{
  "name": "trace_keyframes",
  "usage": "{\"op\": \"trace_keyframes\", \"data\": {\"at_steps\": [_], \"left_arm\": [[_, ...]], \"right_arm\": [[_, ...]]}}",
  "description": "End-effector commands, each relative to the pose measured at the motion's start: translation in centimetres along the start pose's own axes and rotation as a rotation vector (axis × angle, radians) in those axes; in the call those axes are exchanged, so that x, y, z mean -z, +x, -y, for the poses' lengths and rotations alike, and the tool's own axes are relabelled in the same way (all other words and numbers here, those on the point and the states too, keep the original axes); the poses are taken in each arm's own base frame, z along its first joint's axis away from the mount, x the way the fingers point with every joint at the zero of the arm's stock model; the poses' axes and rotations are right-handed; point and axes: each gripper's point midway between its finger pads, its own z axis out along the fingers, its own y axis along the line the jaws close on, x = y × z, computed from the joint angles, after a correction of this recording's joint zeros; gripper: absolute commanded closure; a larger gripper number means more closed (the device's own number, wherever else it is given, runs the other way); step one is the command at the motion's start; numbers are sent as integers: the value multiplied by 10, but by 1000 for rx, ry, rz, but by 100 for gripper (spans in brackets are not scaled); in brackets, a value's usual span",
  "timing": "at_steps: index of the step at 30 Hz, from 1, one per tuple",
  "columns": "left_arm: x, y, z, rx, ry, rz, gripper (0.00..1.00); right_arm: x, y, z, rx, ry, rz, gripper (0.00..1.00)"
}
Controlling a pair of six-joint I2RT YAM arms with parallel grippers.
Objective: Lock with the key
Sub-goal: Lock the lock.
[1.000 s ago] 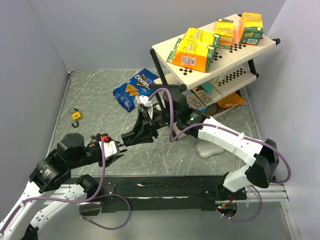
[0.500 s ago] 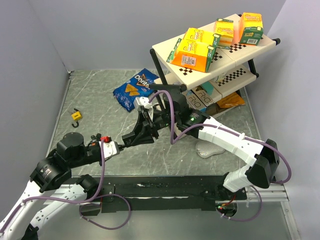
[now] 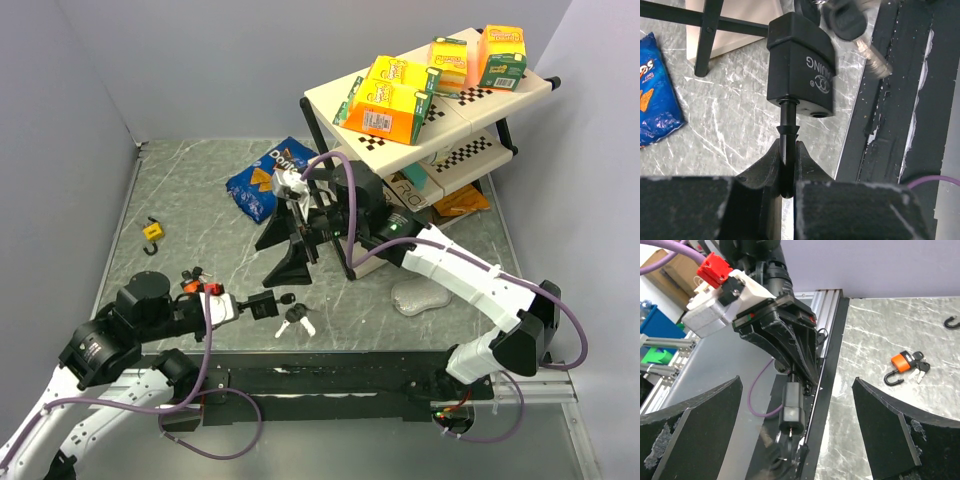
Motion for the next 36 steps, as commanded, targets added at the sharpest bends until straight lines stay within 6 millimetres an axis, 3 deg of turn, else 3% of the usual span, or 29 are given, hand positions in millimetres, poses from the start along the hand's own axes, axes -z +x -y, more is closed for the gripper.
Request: {"op": "trace_keyframes", "data": {"at_steps": [1,6,13,16,20,26,31,36], "left_arm": [[6,-37,-10,-53,-41,140,99],[5,-49,-16,-1,-60,173,99],[4,-69,-8,-19,22,222,99],[2,-76,-5,-10,57,228,99],[-2,-84,-8,10,61,248,99],[-10,-87,-14,40,58,248,99],[-13,-96,-16,88,62,278,99],[-13,-104,-15,92,71,324,99]], "right_arm": [[6,-13,-5,32,-7,6,0],[12,-7,-6,97,5,-23,0],[22,30,3,148,85,-117,0],[28,37,0,200,85,-131,0],[35,45,-19,252,10,-163,0],[39,57,-14,220,56,-203,1],[35,61,-6,208,87,-211,7],[31,59,-12,254,54,-149,16]]}}
